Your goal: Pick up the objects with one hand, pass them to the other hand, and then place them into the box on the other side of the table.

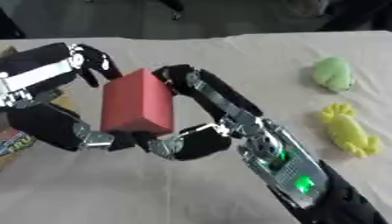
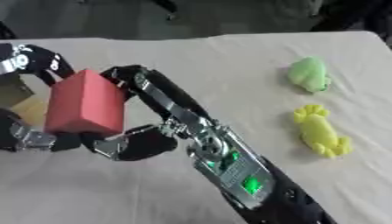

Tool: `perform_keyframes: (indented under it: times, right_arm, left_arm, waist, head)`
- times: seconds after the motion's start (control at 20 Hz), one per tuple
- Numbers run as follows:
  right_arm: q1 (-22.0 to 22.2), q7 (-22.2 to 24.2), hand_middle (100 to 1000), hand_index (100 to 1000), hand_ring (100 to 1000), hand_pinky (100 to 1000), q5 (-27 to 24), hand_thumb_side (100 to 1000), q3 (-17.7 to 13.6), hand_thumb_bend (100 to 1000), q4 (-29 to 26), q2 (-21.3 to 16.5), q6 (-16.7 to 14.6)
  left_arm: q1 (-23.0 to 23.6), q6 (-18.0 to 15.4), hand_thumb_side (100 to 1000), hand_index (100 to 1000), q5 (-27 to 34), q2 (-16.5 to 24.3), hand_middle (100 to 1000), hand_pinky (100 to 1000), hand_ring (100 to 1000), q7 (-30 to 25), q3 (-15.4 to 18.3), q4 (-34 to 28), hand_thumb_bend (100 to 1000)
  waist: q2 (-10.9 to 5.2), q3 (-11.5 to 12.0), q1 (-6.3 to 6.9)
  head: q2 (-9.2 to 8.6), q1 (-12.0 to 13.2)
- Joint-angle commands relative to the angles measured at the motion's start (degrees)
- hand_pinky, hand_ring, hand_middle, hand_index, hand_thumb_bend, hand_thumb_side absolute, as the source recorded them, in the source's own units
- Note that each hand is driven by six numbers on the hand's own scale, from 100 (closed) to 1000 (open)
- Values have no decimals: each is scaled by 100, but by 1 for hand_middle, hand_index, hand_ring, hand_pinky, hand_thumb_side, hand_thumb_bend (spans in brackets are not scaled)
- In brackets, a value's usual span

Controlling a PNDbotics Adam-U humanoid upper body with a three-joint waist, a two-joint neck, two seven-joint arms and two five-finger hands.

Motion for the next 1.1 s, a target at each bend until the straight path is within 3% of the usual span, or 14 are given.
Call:
perform_keyframes:
  times: [0.05, 0.45, 0.95, 1.0, 1.1]
  right_arm:
    - [-89, 22, 467, 546, 514, 713, -47, 156, 46, 100, -135, 15, -36]
    - [-86, 21, 467, 546, 514, 712, -52, 154, 46, 100, -138, 15, -39]
    - [-76, 33, 479, 559, 525, 723, -74, 156, 45, 100, -118, 9, -29]
    - [-77, 36, 489, 574, 534, 731, -77, 146, 46, 184, -114, 5, -31]
    - [-82, 56, 495, 581, 539, 734, -80, 146, 50, 224, -100, -1, -39]
  left_arm:
    - [-71, 46, 390, 665, 15, 77, 630, 725, 782, 76, 80, 4, 477]
    - [-71, 112, 338, 619, 51, 61, 599, 714, 763, 131, 72, 21, 327]
    - [-63, 150, 324, 528, 240, 65, 554, 687, 739, 326, 75, 5, 282]
    - [-61, 159, 317, 516, 259, 67, 545, 678, 729, 352, 77, 7, 284]
    - [-55, 179, 323, 509, 289, 72, 541, 674, 724, 393, 75, 18, 287]
  waist:
    - [-84, -3, 18]
    - [-79, -6, 16]
    - [-69, -9, 22]
    - [-69, -11, 20]
    - [-69, -15, 17]
  head:
    - [-2, -6]
    - [-20, 0]
    - [-34, -24]
    - [-36, -24]
    - [-36, -20]
